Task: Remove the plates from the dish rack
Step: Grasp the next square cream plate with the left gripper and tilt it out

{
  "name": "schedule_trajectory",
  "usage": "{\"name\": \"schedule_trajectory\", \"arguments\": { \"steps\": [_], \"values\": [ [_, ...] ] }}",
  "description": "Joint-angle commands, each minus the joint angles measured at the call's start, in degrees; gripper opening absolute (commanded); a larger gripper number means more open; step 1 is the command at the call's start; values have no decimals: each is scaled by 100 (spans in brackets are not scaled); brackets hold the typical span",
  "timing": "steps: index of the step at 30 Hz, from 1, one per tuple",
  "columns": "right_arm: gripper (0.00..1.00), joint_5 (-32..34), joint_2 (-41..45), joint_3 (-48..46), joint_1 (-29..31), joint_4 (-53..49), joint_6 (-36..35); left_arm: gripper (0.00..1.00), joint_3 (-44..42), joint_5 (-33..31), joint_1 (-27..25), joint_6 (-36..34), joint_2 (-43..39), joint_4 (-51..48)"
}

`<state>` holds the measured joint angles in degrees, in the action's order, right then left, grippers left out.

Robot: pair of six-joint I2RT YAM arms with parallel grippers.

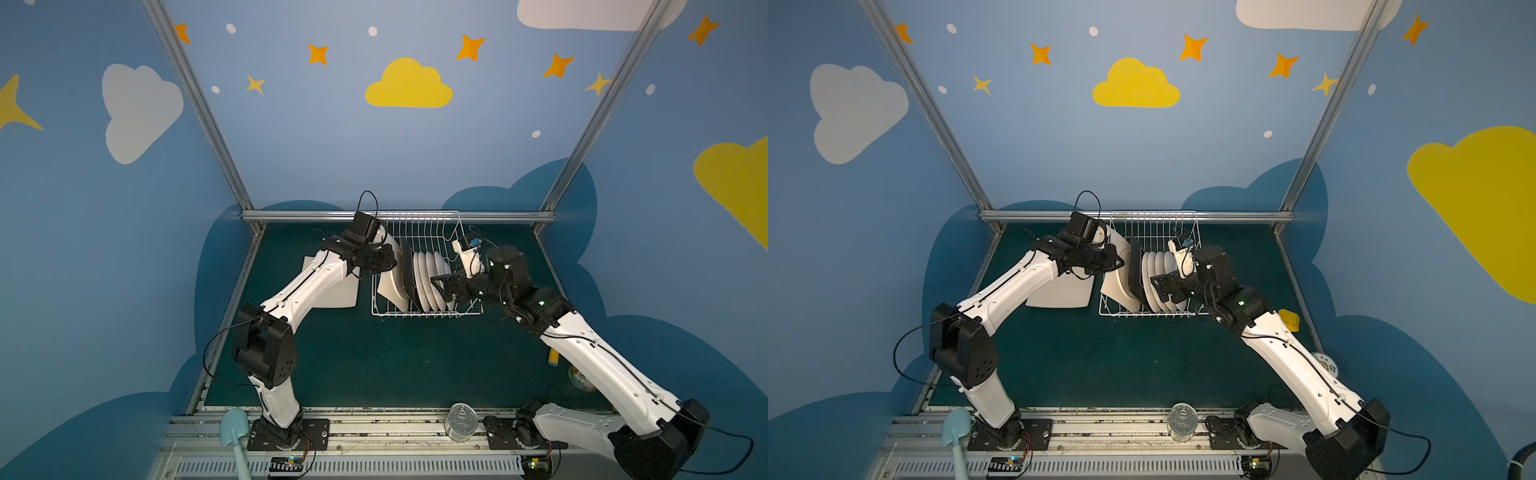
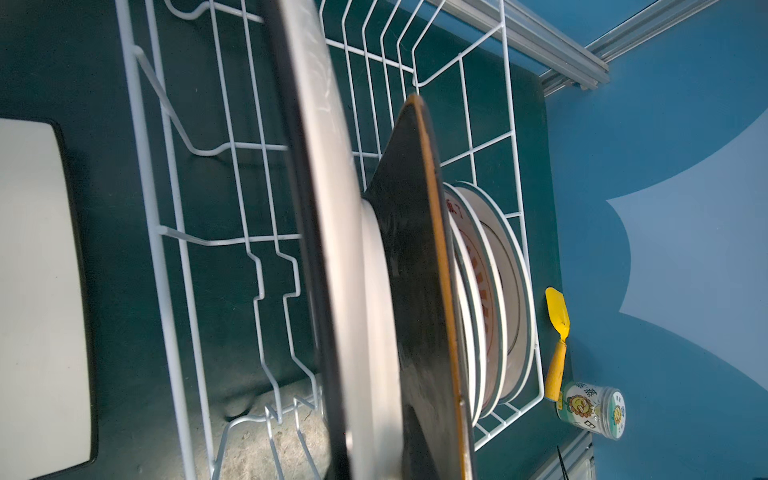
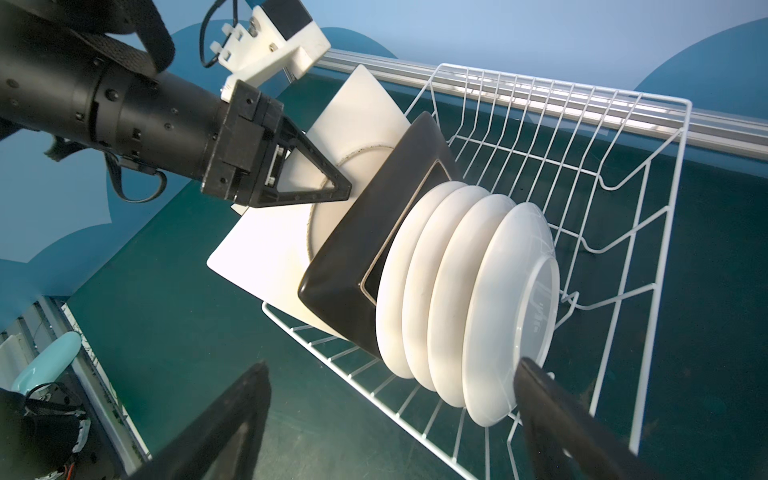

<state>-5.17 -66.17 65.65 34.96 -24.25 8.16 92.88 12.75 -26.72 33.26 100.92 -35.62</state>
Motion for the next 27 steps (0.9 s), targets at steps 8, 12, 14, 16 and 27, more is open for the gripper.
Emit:
{"name": "schedule_trajectory", "arguments": {
  "steps": [8, 12, 14, 16, 27],
  "values": [
    [91, -41, 69, 57, -16, 11, 23, 3, 125, 471, 140, -81, -651, -6],
    [91, 32, 112, 84, -21, -31, 1, 3, 117, 536, 201, -88, -737, -55],
    [91, 25, 122, 80, -19, -36, 2, 3, 116, 535, 218, -103, -789, -85],
    [91, -1, 106, 76, -24, -27, 16, 3, 75, 526, 229, -85, -882, -86],
    [91, -110, -25, 150, -23, 32, 27, 3, 2, 515, 414, -56, -1438, -90]
  ]
}}
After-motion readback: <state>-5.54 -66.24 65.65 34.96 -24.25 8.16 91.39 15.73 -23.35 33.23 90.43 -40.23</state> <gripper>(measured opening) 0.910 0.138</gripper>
